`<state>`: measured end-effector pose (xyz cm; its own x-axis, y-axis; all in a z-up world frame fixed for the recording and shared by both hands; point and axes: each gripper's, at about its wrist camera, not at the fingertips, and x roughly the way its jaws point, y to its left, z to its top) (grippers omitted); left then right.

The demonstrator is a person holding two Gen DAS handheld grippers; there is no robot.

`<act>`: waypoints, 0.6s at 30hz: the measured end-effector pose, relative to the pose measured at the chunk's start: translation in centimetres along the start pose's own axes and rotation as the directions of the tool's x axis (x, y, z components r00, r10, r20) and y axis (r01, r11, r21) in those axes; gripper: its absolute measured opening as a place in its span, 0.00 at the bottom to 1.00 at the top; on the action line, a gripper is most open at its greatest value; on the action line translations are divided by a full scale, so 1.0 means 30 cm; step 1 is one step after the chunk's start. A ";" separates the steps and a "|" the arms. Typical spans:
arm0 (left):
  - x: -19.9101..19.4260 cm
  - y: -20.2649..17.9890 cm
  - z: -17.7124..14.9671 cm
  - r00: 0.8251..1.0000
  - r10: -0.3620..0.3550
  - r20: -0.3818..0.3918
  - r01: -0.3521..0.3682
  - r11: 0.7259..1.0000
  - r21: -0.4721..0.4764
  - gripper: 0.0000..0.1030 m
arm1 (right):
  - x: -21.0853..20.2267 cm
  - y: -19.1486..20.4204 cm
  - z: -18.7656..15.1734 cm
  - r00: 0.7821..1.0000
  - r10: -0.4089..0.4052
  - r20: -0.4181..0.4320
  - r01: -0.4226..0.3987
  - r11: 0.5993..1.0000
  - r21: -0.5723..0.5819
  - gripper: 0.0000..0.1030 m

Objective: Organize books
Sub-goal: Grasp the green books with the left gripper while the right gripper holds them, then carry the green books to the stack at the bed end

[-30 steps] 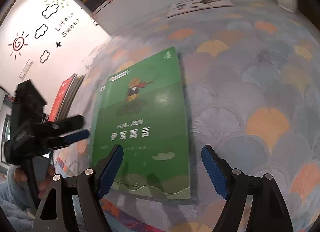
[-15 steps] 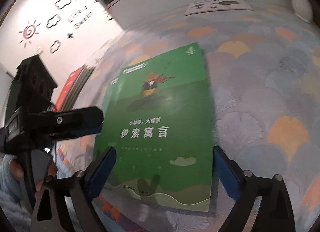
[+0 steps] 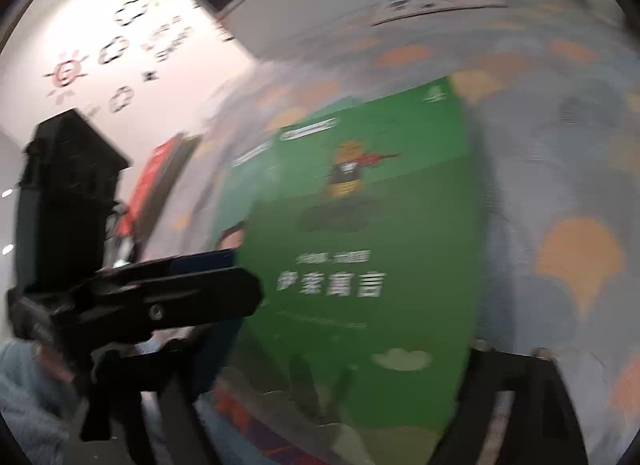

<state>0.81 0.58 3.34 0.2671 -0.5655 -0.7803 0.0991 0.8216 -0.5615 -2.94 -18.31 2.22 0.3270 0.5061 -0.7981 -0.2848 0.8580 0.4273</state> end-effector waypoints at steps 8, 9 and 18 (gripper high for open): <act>0.009 -0.029 -0.025 0.999 0.030 -0.027 -0.030 0.999 0.031 0.98 | -0.022 0.139 -0.034 0.968 -0.236 0.084 0.248 0.948 -0.199 0.31; 0.005 -0.010 -0.020 1.000 0.003 -0.024 -0.003 1.000 0.000 0.98 | -0.026 0.121 -0.034 0.981 -0.179 0.078 0.190 0.968 -0.164 0.31; 0.006 0.002 -0.038 0.986 -0.134 -0.096 0.130 0.990 -0.056 0.98 | -0.004 -0.049 -0.106 0.987 0.153 0.044 -0.159 0.966 0.204 0.27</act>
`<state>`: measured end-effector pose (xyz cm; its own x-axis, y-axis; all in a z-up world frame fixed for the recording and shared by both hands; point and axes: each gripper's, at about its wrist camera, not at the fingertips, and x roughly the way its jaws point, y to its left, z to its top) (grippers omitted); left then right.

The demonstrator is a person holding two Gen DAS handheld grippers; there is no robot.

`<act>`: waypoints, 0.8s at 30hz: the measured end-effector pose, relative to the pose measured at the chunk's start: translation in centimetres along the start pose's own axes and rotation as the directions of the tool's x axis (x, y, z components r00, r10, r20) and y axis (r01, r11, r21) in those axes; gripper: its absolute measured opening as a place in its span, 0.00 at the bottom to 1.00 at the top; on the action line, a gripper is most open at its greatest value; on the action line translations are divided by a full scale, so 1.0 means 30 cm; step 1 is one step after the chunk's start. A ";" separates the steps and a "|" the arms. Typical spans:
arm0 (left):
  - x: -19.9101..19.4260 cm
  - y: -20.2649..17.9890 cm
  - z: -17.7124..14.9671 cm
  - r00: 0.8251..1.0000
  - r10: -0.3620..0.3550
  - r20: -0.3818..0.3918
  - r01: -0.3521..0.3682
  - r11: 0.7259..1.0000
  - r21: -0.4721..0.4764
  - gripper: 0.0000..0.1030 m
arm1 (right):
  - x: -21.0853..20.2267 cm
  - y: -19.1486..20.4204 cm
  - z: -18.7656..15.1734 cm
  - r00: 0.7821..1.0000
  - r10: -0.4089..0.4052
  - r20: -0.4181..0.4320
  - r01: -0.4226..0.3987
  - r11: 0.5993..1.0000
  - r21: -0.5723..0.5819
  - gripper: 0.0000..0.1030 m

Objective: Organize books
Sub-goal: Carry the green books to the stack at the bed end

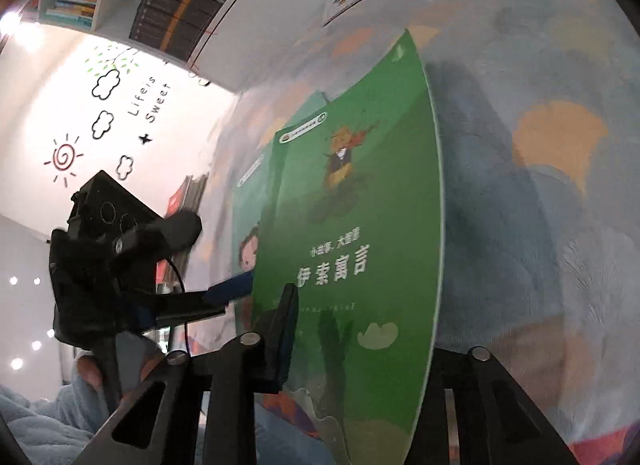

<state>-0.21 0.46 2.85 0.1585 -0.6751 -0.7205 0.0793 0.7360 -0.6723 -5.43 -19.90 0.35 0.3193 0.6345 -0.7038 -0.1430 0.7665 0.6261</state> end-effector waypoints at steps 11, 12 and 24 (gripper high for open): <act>-0.134 -0.093 -0.067 0.997 0.071 0.009 -0.071 0.963 0.260 0.97 | -0.006 0.312 -0.109 0.971 -0.200 0.129 0.226 0.947 -0.228 0.25; -0.169 -0.084 -0.066 0.997 0.067 0.024 -0.071 0.963 0.258 0.97 | -0.005 0.349 -0.109 0.967 -0.211 0.140 0.240 0.939 -0.244 0.25; -0.535 0.154 -0.059 0.984 0.062 0.165 -0.104 0.959 0.262 0.99 | 0.138 0.775 -0.150 0.949 -0.177 0.262 0.270 0.886 -0.378 0.25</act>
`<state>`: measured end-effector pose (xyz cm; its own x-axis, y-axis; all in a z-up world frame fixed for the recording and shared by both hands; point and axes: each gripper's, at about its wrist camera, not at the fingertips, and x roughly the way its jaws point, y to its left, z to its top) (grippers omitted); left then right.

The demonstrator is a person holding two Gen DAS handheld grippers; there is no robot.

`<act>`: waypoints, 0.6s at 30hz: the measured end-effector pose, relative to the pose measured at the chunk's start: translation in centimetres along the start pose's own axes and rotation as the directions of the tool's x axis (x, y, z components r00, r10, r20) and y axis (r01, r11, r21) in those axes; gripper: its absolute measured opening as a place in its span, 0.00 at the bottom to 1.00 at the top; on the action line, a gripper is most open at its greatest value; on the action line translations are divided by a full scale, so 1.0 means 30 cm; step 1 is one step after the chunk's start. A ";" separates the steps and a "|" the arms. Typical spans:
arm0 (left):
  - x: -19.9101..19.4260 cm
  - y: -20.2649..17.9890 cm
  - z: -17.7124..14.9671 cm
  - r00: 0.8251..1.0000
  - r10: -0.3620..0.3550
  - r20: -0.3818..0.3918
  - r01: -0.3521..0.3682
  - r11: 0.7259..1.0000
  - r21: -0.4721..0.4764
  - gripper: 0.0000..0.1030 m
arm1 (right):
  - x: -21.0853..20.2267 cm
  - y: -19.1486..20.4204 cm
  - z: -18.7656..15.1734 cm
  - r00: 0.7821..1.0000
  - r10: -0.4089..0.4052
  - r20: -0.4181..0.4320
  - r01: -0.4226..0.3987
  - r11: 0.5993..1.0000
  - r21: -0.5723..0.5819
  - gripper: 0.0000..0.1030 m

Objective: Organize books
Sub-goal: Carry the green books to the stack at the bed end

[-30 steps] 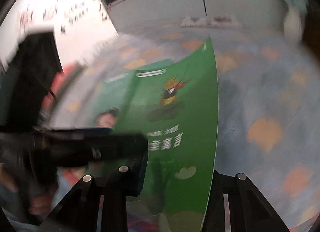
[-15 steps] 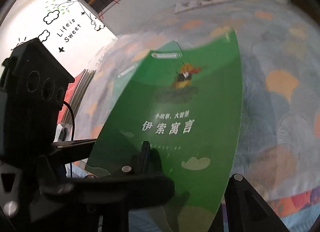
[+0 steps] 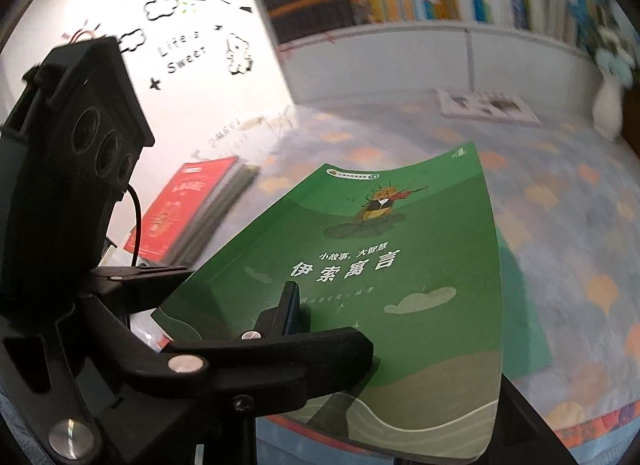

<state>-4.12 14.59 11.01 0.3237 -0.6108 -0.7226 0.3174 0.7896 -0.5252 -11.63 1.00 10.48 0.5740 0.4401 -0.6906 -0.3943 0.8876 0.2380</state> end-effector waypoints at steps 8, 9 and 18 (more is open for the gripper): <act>-0.292 0.252 0.016 0.986 0.120 0.117 -0.112 0.991 -0.073 0.99 | 0.141 0.340 0.095 0.993 0.093 0.075 -0.084 0.989 -0.120 0.25; -0.319 0.278 0.021 0.983 0.133 0.122 -0.123 0.989 -0.086 0.99 | 0.170 0.391 0.111 0.991 0.107 0.077 -0.096 0.987 -0.131 0.25; -0.472 0.568 0.079 0.966 0.247 0.077 -0.239 0.966 -0.096 0.99 | 0.399 0.686 0.170 0.985 0.152 0.083 -0.148 0.988 -0.044 0.26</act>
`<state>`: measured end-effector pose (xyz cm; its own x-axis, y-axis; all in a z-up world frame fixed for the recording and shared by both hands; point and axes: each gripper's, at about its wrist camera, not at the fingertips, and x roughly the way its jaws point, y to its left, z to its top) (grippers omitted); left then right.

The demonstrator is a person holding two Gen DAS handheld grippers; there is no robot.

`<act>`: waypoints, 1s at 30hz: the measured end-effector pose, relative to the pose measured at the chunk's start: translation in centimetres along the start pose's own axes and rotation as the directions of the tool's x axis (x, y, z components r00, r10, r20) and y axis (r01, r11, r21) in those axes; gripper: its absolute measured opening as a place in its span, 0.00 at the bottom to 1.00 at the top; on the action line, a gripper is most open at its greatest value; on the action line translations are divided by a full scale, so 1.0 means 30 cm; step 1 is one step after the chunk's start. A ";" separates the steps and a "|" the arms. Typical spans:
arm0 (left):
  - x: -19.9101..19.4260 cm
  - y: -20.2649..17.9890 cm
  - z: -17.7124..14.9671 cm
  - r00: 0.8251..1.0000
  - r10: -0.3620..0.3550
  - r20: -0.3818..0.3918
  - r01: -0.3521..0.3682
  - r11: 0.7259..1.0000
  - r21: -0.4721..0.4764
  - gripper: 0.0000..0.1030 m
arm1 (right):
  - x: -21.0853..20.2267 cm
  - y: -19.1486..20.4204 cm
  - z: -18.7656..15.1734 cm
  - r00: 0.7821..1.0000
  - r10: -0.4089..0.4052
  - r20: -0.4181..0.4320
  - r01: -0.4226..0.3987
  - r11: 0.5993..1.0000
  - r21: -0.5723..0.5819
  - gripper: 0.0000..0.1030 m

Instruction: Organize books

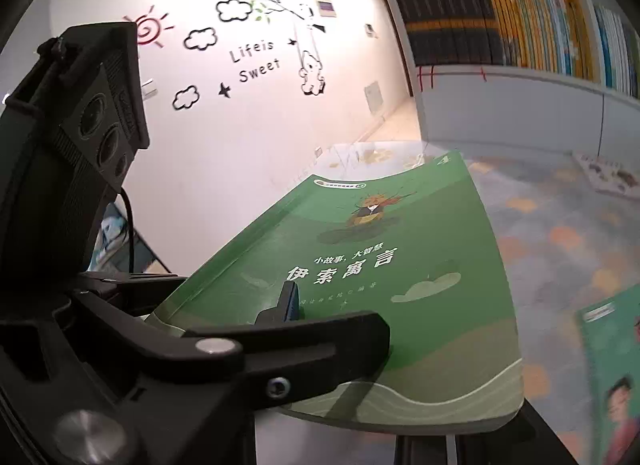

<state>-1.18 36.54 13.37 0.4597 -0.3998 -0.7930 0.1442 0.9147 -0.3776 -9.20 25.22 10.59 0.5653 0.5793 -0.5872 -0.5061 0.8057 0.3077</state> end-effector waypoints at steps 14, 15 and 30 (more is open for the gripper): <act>0.159 0.196 0.063 0.959 0.250 -0.135 -0.242 0.968 0.073 0.97 | 0.249 0.131 -0.022 0.948 -0.087 -0.306 0.115 0.990 0.077 0.49; 0.167 0.186 0.064 0.952 0.272 -0.139 -0.259 0.960 0.106 0.97 | 0.266 0.134 -0.035 0.933 -0.078 -0.351 0.112 0.991 0.076 0.53; 0.071 0.360 -0.043 0.930 0.352 -0.107 -0.353 0.936 0.011 0.97 | 0.154 0.003 -0.111 0.883 -0.223 -0.412 0.227 0.973 -0.039 0.75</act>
<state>0.22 45.49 6.99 0.3840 -0.0561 -0.9216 -0.0181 0.9975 -0.0683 -8.79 27.56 5.40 0.3437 0.2815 -0.8959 -0.3895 0.9108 0.1367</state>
